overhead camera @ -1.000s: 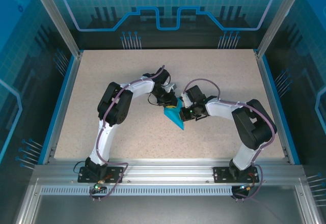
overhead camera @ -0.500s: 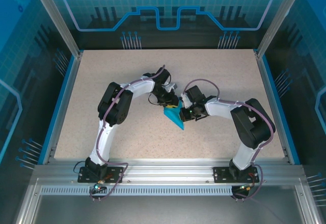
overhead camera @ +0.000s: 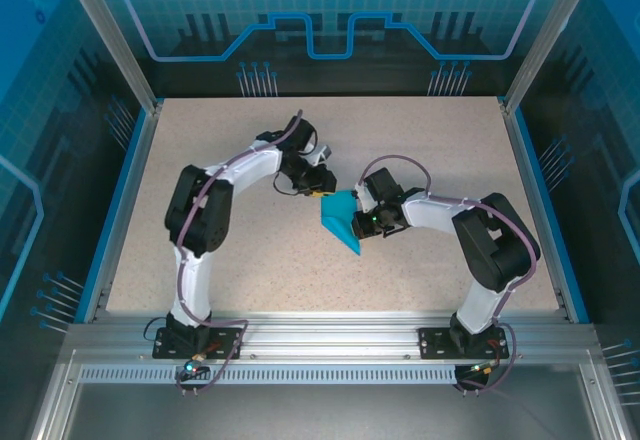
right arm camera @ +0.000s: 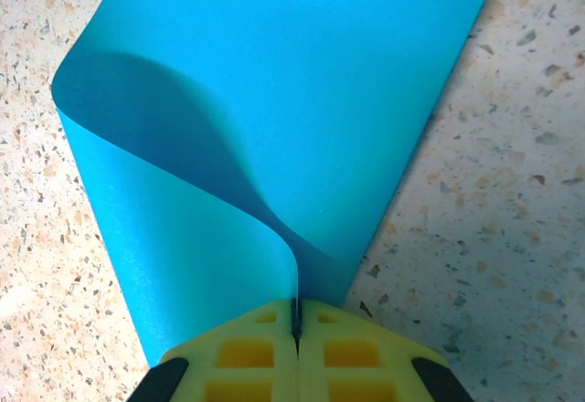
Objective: Fold a paper plane with a square sheet of paper (fold left side to right side)
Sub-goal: Third fold the triangle at the center of the table.
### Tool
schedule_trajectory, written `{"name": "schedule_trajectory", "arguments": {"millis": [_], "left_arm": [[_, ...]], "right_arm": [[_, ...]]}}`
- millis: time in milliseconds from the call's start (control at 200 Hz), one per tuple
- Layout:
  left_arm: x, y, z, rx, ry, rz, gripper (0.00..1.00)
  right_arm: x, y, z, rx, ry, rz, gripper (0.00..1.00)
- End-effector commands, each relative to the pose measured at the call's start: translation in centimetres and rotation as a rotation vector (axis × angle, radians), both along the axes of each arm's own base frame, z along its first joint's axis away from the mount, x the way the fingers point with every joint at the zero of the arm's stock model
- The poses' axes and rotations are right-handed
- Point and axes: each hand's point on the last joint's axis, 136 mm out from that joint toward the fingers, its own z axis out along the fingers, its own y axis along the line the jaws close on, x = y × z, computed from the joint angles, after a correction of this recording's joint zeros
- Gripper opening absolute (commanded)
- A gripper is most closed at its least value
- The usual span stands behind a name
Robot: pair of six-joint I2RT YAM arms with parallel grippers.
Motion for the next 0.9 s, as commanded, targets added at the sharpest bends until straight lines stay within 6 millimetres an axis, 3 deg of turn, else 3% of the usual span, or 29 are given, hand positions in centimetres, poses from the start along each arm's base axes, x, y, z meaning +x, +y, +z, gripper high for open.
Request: {"name": "schedule_trajectory", "arguments": {"millis": [0, 180, 285, 650, 895], "left_arm": [[-2.4, -1.1, 1.0, -0.102, 0.015, -0.037, 0.23], [-5.7, -2.6, -0.6, -0.171, 0.09, -0.071, 0.19], [-6.4, -3.2, -1.8, -0.171, 0.114, -0.076, 0.18], [-6.4, -3.5, -4.0, -0.145, 0.147, -0.07, 0.18], [-6.9, -2.5, -6.0, -0.078, 0.169, -0.053, 0.18]], "right_arm": [[-2.7, -0.7, -2.3, -0.058, 0.116, 0.034, 0.0], [-2.8, -0.8, -2.4, -0.062, 0.123, 0.035, 0.0], [-2.7, -0.8, -2.4, -0.067, 0.124, 0.035, 0.0], [-2.8, -0.9, -2.5, -0.075, 0.131, 0.036, 0.0], [-2.8, -1.1, -2.6, -0.087, 0.134, 0.04, 0.0]]}}
